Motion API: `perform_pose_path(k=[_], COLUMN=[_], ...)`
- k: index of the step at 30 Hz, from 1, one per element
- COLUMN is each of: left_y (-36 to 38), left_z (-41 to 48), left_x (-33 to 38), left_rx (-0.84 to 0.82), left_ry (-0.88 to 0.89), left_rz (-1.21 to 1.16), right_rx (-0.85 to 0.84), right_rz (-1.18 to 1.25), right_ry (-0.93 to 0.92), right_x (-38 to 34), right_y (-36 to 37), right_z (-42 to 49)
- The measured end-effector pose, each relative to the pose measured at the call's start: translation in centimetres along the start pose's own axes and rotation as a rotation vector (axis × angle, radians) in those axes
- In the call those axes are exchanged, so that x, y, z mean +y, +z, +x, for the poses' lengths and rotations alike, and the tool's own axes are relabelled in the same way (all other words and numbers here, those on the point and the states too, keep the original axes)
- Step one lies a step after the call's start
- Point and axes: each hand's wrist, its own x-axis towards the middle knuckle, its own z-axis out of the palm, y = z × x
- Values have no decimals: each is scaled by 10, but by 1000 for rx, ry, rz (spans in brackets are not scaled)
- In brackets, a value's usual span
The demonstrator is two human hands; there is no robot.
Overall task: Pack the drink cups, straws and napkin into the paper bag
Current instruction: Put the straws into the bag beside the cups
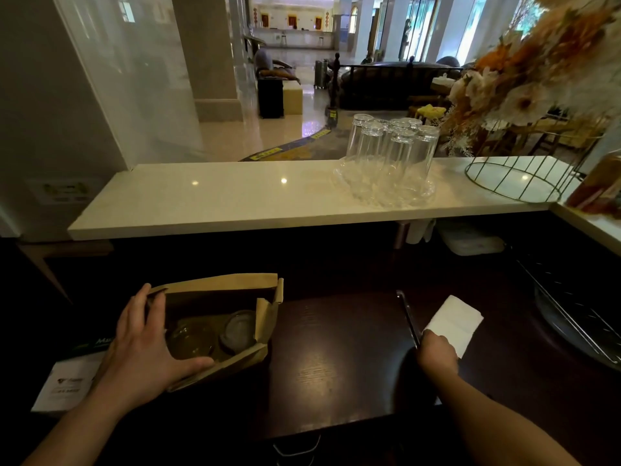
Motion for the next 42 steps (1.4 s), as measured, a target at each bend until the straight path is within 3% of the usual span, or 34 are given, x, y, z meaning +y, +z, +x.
perform_pose_path(k=[10, 20, 26, 33, 37, 42], left_y=[2, -1, -6, -7, -4, -10], left_z=[1, -2, -7, -7, -7, -6], left_x=[-4, 1, 12, 2, -8, -13], left_rx=[-10, -4, -21, -22, -13, -40], left_ry=[15, 37, 36, 55, 59, 86], left_rz=[7, 20, 32, 41, 49, 51], right_rx=[-82, -42, 39, -52, -252, -243], right_rz=[61, 258, 627, 997, 831, 260], right_ry=[68, -80, -314, -853, -1081, -1263], right_x=[-6, -32, -81, -183, -241, -288], right_y=[3, -9, -52, -139, -141, -110], right_z=[-5, -12, -47, -136, -174, -188])
